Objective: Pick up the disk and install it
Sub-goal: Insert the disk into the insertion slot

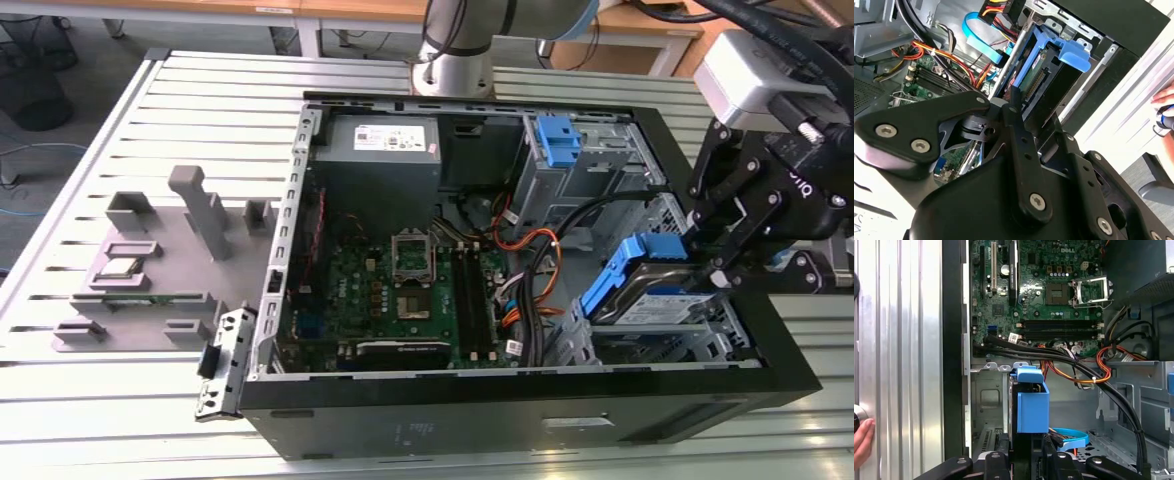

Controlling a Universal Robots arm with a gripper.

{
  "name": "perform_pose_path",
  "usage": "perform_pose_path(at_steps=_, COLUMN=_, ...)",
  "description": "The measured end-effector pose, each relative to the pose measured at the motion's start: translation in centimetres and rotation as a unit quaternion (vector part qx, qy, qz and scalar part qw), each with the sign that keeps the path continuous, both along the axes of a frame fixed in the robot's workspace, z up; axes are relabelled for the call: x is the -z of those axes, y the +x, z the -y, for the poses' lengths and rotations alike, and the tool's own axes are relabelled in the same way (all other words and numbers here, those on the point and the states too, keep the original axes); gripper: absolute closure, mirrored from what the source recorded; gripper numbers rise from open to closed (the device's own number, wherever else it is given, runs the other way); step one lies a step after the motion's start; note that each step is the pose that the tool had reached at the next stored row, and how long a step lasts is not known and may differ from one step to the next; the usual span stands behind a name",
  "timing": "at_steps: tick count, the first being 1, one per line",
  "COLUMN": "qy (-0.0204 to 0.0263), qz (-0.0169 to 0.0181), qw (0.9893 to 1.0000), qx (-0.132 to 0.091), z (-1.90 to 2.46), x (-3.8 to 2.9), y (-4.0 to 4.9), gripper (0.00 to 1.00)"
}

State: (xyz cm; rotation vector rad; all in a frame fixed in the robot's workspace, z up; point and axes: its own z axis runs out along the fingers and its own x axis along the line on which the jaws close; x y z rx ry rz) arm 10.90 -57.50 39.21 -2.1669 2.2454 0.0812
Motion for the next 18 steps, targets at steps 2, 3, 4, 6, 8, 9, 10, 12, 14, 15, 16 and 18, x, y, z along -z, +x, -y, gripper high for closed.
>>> perform_pose_path(at_steps=2, qy=0.0000, qz=0.0000, qw=1.0000, qx=0.000, z=0.00, x=0.00, y=0.00, gripper=0.65)
perform_pose_path(at_steps=3, qy=0.0000, qz=0.0000, qw=1.0000, qx=0.000, z=0.00, x=0.01, y=0.00, gripper=0.65)
perform_pose_path(at_steps=4, qy=-0.0001, qz=0.0000, qw=1.0000, qx=0.000, z=0.00, x=0.00, y=0.00, gripper=0.64)
perform_pose_path(at_steps=6, qy=0.0000, qz=0.0000, qw=1.0000, qx=0.000, z=0.00, x=0.01, y=0.00, gripper=0.58)
perform_pose_path(at_steps=8, qy=0.0001, qz=0.0000, qw=1.0000, qx=0.000, z=0.00, x=0.01, y=0.00, gripper=0.58)
perform_pose_path(at_steps=9, qy=0.0000, qz=0.0000, qw=1.0000, qx=0.000, z=0.00, x=0.01, y=0.00, gripper=0.58)
perform_pose_path(at_steps=10, qy=0.0000, qz=0.0000, qw=1.0000, qx=0.000, z=0.00, x=0.02, y=0.00, gripper=0.58)
perform_pose_path(at_steps=12, qy=0.0003, qz=0.0000, qw=1.0000, qx=0.000, z=0.00, x=0.21, y=0.00, gripper=0.58)
perform_pose_path(at_steps=14, qy=0.0001, qz=0.0001, qw=1.0000, qx=0.000, z=0.00, x=0.57, y=0.00, gripper=0.58)
perform_pose_path(at_steps=15, qy=0.0000, qz=0.0002, qw=1.0000, qx=0.000, z=0.00, x=0.74, y=0.00, gripper=0.58)
perform_pose_path(at_steps=16, qy=0.0000, qz=0.0002, qw=1.0000, qx=0.000, z=0.00, x=0.93, y=0.00, gripper=0.58)
perform_pose_path(at_steps=18, qy=0.0001, qz=0.0002, qw=1.0000, qx=0.000, z=0.00, x=1.29, y=0.00, gripper=0.58)
